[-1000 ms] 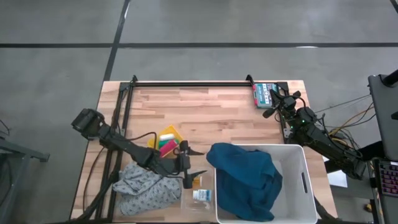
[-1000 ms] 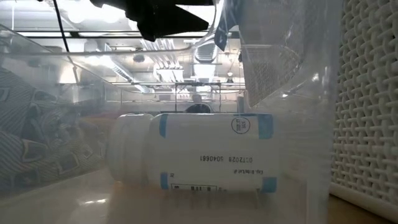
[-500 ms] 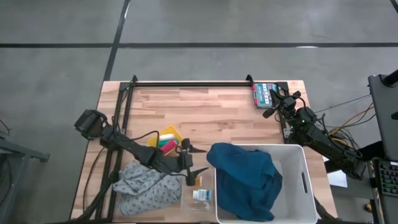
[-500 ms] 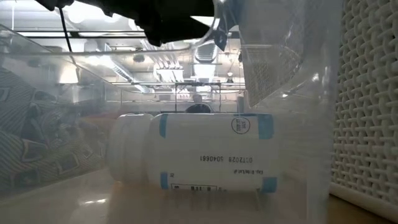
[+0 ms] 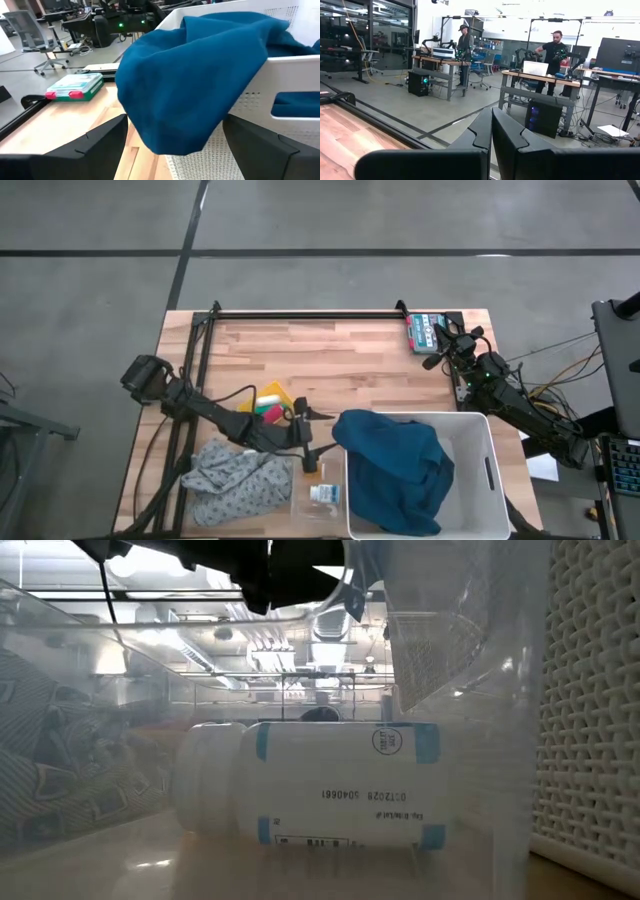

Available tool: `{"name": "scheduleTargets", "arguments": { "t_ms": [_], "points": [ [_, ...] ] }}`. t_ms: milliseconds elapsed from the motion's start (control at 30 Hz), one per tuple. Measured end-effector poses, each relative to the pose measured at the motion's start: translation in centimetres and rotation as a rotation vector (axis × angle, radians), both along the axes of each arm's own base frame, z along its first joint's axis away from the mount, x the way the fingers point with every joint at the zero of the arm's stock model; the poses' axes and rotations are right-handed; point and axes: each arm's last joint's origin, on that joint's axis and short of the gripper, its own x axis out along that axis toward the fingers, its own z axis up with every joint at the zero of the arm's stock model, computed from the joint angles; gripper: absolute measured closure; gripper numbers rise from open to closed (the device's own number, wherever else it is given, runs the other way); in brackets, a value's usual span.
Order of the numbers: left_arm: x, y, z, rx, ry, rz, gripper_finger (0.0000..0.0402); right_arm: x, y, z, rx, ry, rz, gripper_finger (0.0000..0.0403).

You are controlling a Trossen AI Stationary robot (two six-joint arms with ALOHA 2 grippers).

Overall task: Pick & Place Medicine items
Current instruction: Put the blue patient gown into the white laundry bin

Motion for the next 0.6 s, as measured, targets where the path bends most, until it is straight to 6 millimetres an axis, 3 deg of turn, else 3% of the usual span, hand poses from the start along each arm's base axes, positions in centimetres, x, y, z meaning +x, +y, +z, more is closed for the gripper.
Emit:
{"name": "scheduleTargets", "arguments": {
  "t_ms": [333,600],
  "points": [
    [0.38,0.93,0.01,-0.021,-0.004,0.012,0.0079,0.0,0.0,0.0,0.0,0.0,0.0,0.0394],
    [0.4,0.83,0.09,-0.031,-0.01,-0.018,0.0152,0.0,0.0,0.0,0.0,0.0,0.0,0.0394]
  ]
}}
